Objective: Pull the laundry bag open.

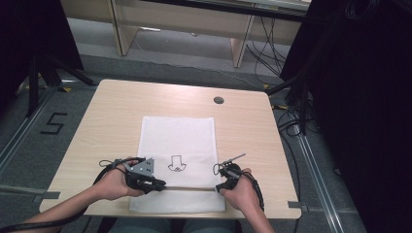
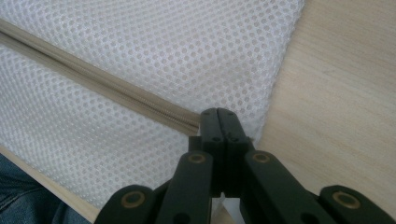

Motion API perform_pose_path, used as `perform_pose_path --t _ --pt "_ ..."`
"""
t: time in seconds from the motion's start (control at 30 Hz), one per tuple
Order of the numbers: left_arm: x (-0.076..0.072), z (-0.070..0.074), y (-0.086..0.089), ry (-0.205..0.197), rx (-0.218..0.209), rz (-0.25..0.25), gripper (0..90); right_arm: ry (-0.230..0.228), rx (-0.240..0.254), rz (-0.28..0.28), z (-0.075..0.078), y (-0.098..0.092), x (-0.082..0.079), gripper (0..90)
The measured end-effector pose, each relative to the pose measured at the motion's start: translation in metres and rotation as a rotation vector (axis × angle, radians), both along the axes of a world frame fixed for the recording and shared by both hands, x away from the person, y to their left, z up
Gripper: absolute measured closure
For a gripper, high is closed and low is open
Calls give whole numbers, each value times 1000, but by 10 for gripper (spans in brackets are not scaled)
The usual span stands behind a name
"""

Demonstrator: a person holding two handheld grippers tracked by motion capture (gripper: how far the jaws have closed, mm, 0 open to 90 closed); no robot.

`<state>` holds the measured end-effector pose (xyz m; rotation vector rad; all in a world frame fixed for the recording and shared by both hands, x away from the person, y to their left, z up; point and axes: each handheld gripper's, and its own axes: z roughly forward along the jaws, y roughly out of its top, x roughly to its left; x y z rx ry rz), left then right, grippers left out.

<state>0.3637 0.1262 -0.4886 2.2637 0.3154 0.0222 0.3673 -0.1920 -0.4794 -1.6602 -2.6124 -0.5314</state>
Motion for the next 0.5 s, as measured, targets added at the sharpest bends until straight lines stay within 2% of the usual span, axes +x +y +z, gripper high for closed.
perform_pose_path --t 0.03,0.07,0.17,0.2,0.33,0.5 --pt "0 0 1 7 -3 -2 818 1 12 7 1 0 0 900" --pt "0 0 1 0 4 1 818 -1 1 3 0 0 0 900" --pt "-1 0 1 8 -14 3 818 -1 0 1 0 0 0 900" --pt "-1 0 1 8 -14 3 818 1 12 7 1 0 0 900" --pt "0 0 4 -2 2 1 818 -1 0 0 0 0 0 900" --pt "-1 0 4 2 -1 0 818 -3 9 10 1 0 0 900"
